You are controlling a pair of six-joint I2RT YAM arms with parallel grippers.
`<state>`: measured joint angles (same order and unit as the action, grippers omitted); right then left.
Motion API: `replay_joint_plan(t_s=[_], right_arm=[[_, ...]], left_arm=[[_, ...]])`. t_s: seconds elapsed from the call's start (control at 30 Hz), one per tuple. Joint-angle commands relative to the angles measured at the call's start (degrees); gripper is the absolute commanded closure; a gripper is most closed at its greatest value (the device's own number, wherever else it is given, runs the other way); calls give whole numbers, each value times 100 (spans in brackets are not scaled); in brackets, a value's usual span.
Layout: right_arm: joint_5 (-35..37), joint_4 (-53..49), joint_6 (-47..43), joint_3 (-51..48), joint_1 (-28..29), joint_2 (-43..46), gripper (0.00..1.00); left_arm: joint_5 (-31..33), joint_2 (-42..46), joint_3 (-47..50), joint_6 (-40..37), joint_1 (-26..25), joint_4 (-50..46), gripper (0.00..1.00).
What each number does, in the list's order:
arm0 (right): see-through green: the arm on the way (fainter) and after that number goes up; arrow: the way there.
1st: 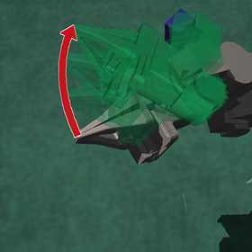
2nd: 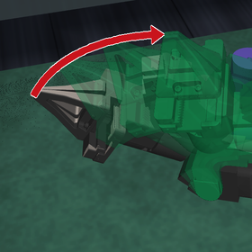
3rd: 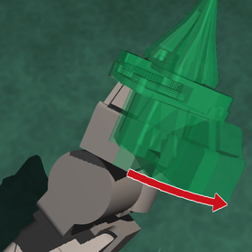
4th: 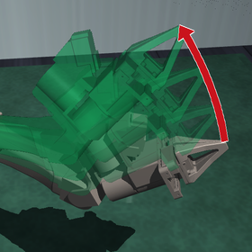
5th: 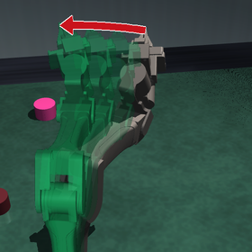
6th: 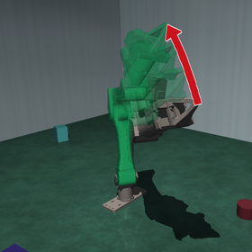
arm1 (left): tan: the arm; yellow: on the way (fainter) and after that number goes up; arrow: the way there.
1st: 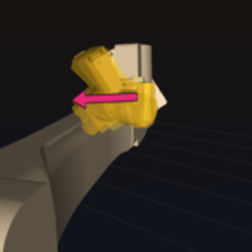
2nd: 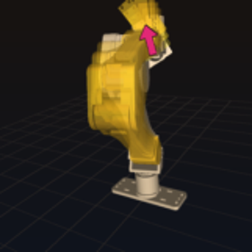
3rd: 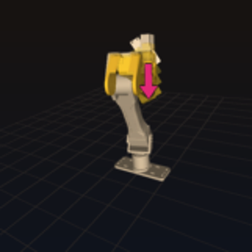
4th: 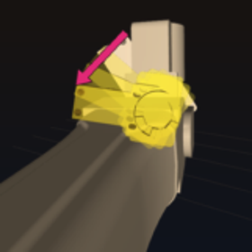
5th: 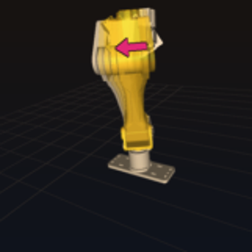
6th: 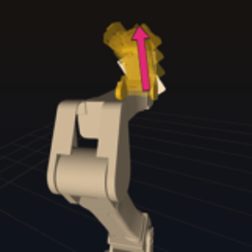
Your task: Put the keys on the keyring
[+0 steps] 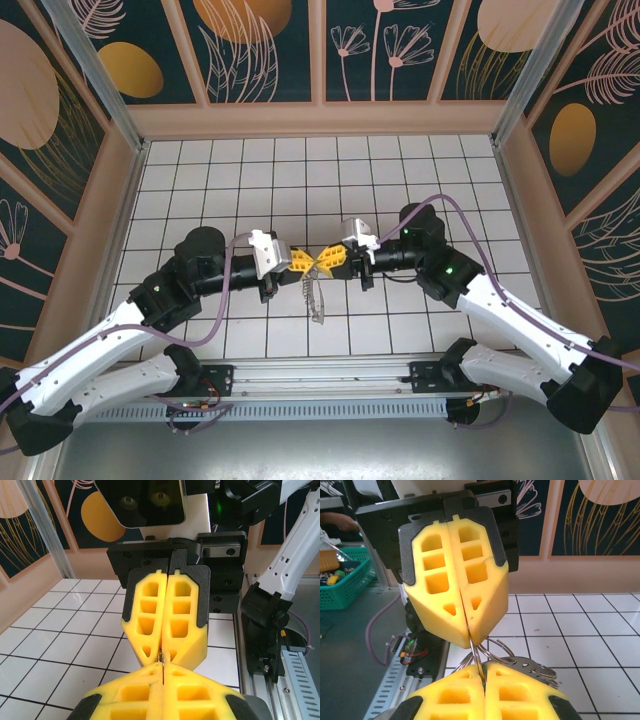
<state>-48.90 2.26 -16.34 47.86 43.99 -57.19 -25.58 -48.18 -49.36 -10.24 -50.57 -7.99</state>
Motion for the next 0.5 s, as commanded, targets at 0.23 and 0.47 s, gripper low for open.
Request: replay_joint_plan(t_s=[0.23,0.47], right_arm=[[623,-1481,-1219,1000,123,-293,100],[788,-1853,-1519,1247,229,-439,100]], left_arm=[[177,-368,-606,-599,-14,-997,96],[216,-743,-881,-789,-10,-1223,93]])
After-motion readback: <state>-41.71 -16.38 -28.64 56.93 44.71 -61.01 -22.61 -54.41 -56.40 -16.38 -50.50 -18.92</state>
